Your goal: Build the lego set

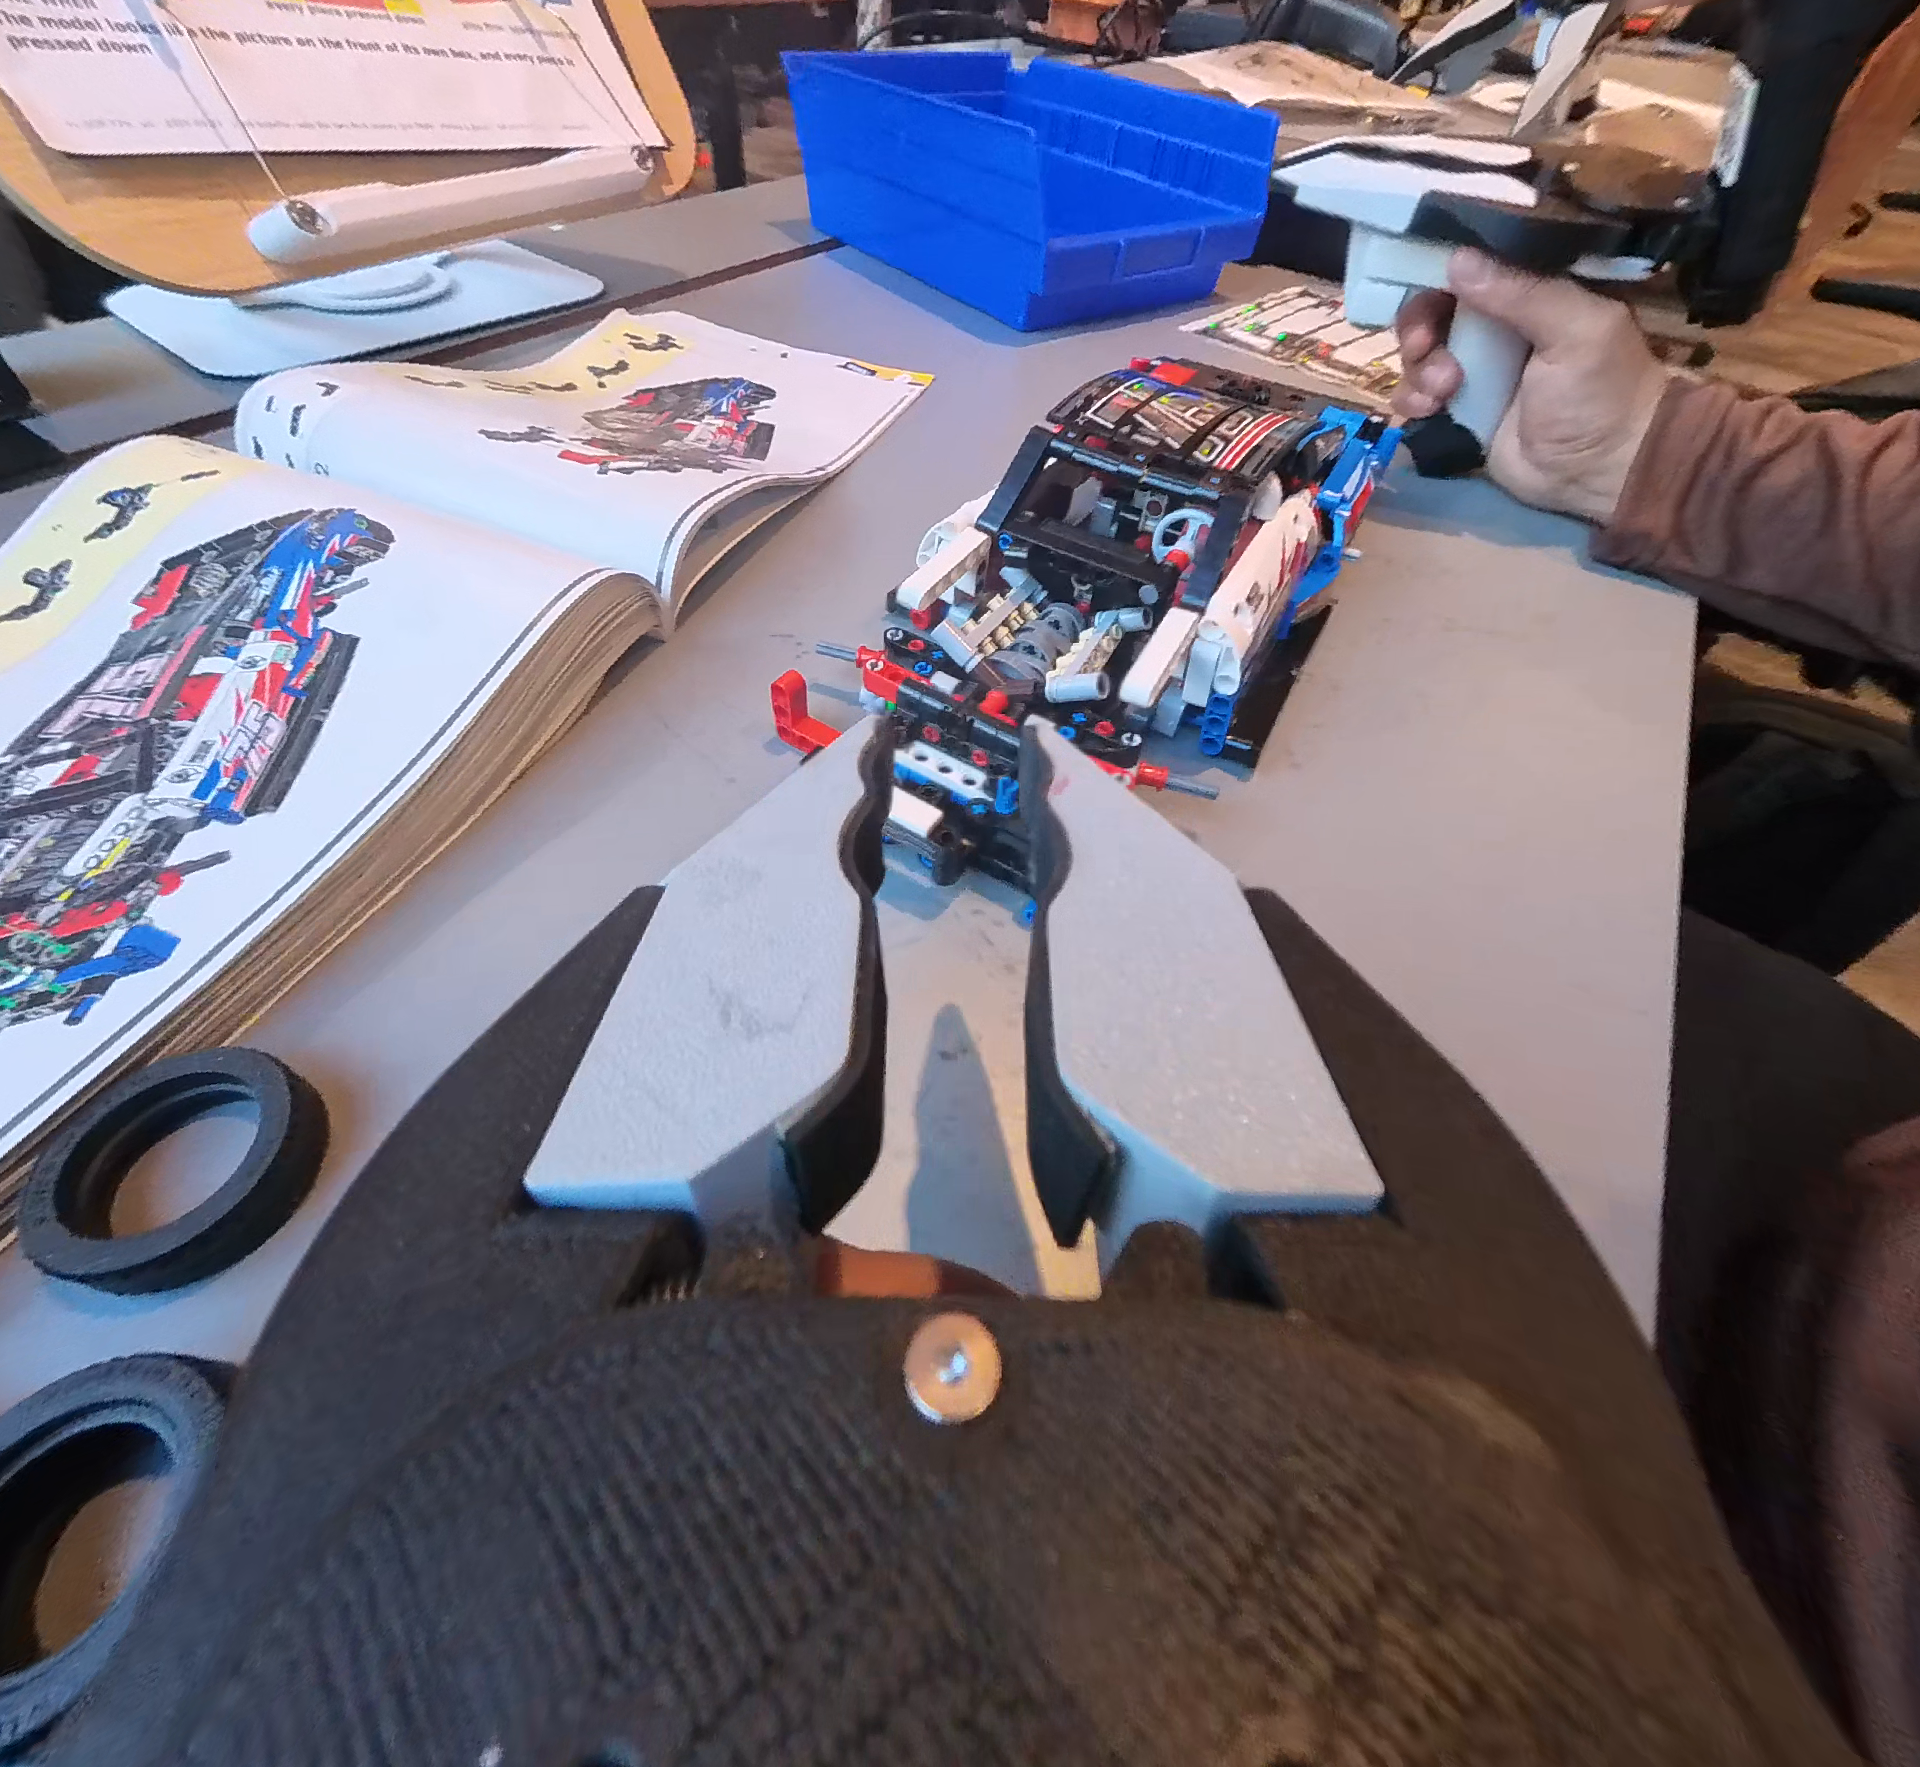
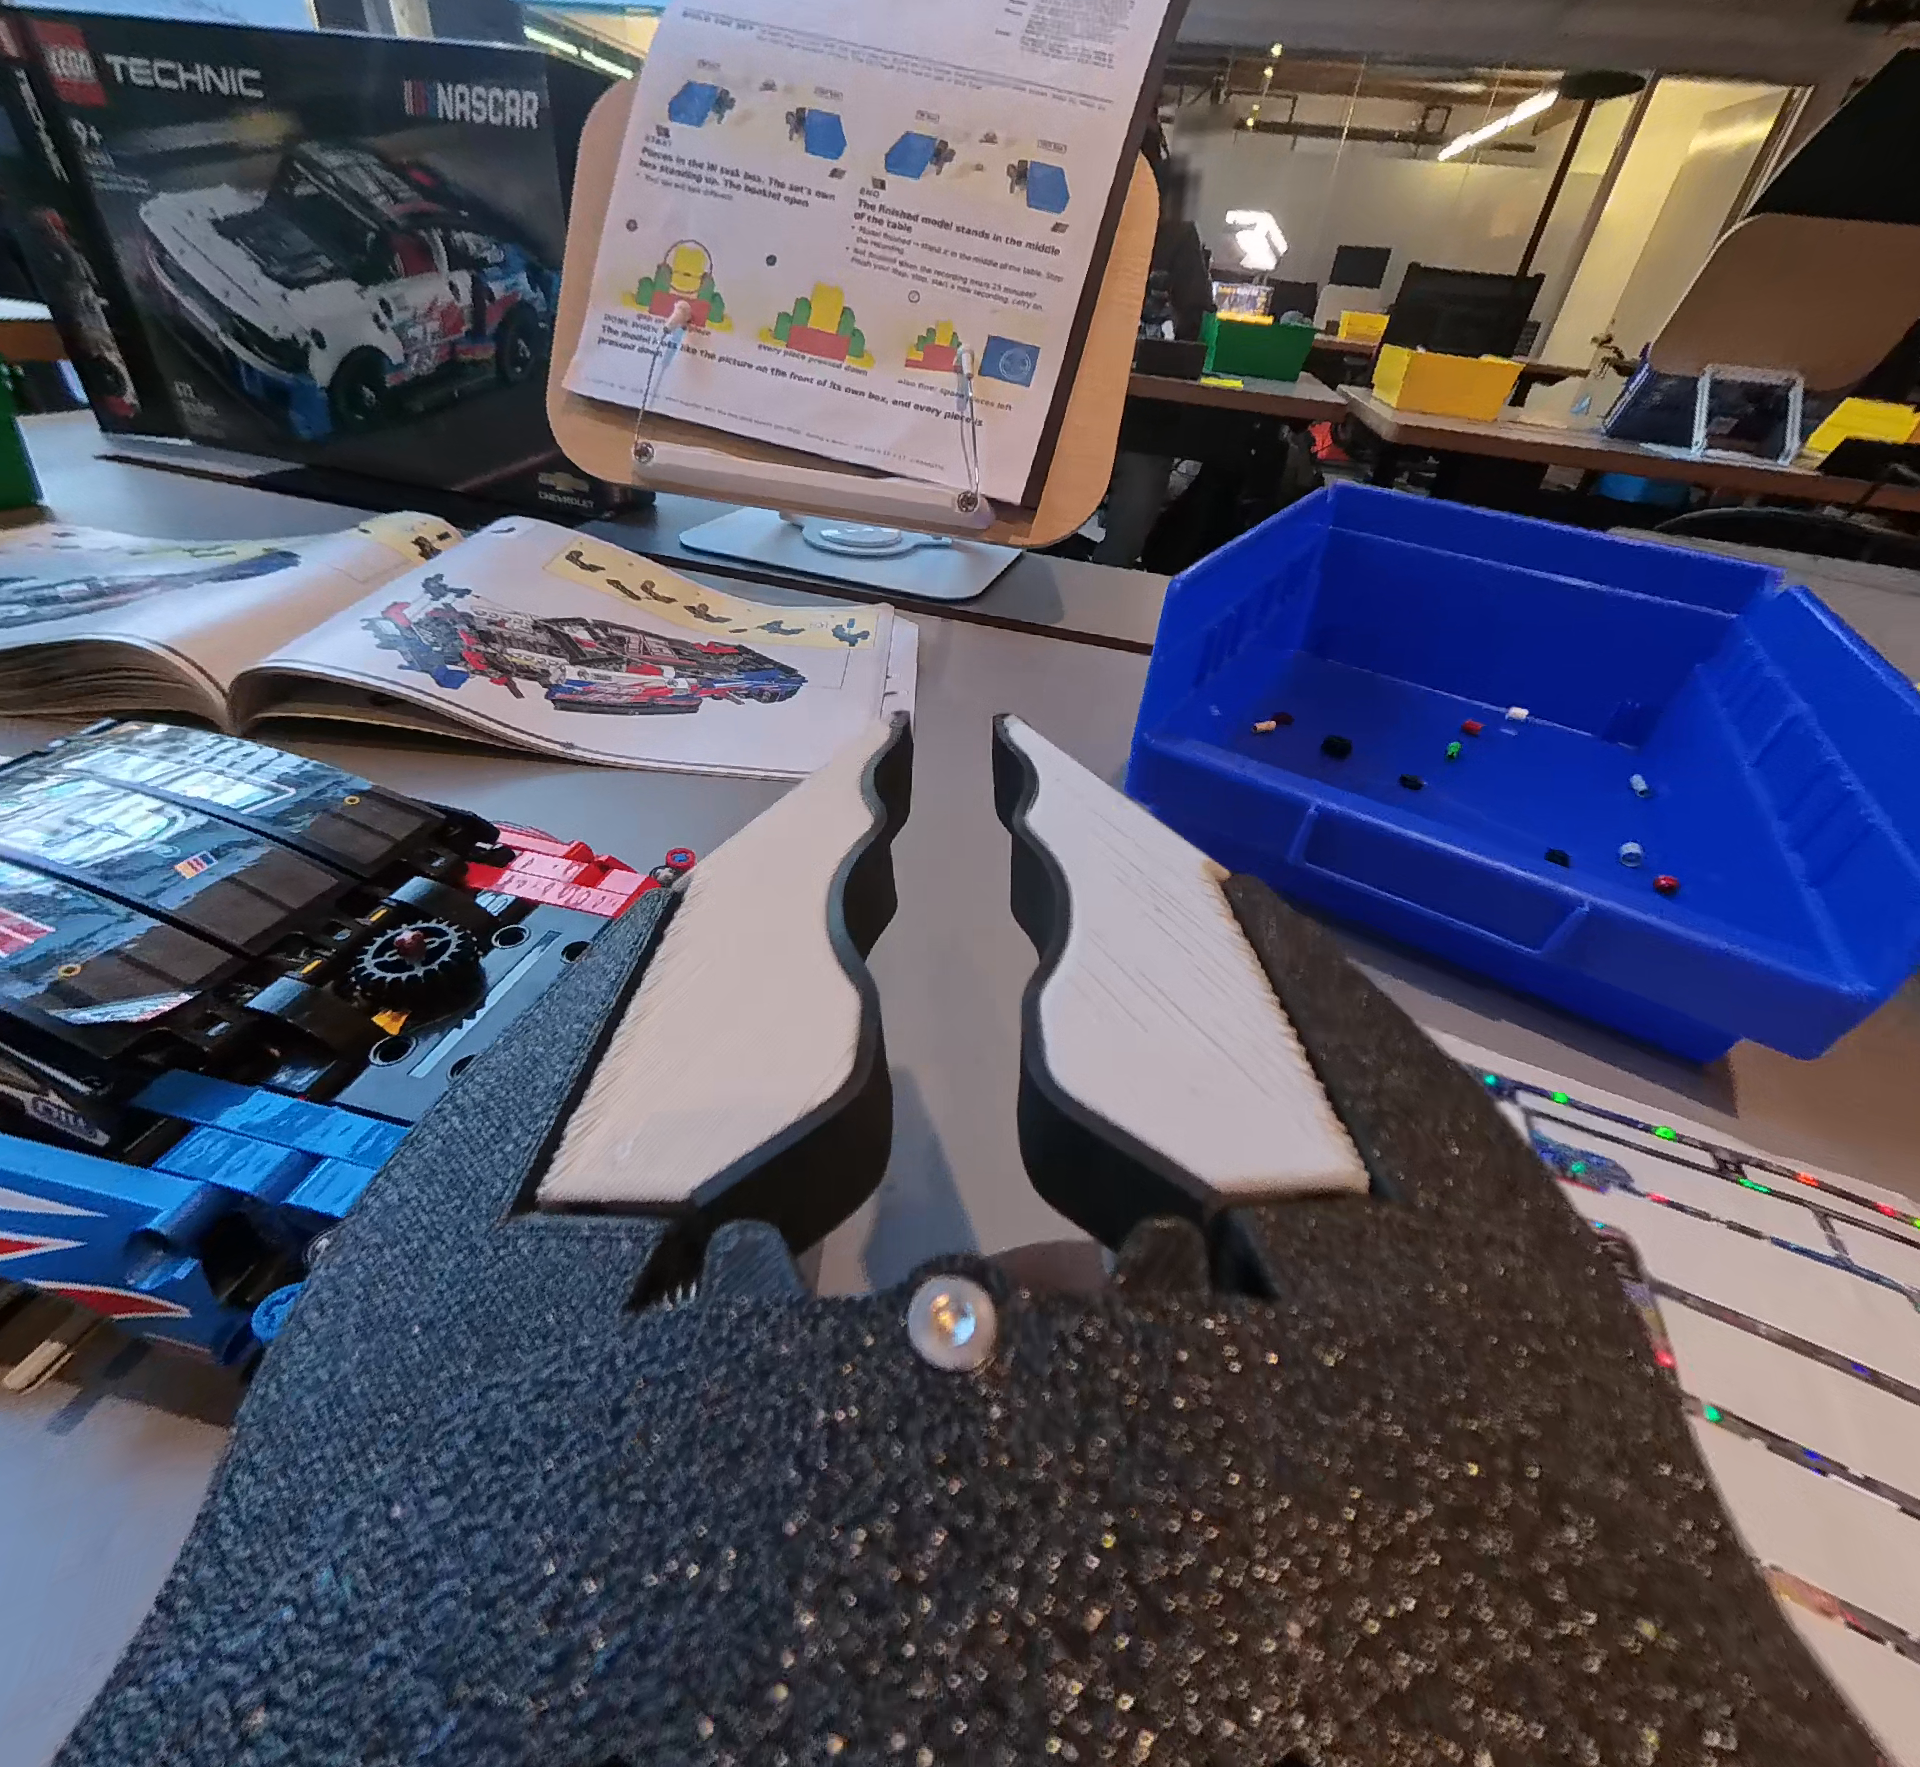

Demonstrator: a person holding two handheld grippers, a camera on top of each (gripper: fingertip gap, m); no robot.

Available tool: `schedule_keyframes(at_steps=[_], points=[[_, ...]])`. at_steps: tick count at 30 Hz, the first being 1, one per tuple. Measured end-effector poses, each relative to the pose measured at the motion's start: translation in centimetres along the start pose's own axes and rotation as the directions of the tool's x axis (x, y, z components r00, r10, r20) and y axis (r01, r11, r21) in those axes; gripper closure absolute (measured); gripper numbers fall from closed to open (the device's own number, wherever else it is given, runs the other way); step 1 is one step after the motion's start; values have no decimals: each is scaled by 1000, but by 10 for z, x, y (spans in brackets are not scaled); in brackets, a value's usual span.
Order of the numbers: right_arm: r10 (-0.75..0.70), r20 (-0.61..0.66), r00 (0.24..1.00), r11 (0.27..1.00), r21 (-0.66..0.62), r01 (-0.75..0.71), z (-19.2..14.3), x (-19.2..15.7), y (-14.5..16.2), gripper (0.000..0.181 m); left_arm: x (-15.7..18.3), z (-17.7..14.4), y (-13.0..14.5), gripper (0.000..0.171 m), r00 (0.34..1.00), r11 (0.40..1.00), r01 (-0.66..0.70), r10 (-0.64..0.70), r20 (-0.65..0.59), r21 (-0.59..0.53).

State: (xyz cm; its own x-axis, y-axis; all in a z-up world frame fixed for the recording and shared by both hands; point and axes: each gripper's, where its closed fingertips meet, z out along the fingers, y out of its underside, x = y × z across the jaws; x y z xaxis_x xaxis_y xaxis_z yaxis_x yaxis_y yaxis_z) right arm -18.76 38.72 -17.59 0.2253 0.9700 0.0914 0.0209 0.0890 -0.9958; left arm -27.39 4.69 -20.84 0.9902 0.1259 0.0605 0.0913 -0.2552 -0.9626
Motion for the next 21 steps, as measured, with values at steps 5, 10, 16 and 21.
schedule_keyframes(at_steps=[5,10,16,21], points=[[150,44,988,972,-188,-139,12,2,23,148,-5,3,3,159,999,999,0,2,50,-32],[136,124,983,948,-304,-93,30,-2,16,152,-20,8,-8,161,994,995,32,-22,107,-96],[67,466,882,874,-453,173,98,-55,12,172,-57,56,-34,154,988,969,-13,49,143,-245],[-126,622,773,736,-463,493,180,-88,60,181,-100,119,-44,155,980,953,-18,78,186,-303]])
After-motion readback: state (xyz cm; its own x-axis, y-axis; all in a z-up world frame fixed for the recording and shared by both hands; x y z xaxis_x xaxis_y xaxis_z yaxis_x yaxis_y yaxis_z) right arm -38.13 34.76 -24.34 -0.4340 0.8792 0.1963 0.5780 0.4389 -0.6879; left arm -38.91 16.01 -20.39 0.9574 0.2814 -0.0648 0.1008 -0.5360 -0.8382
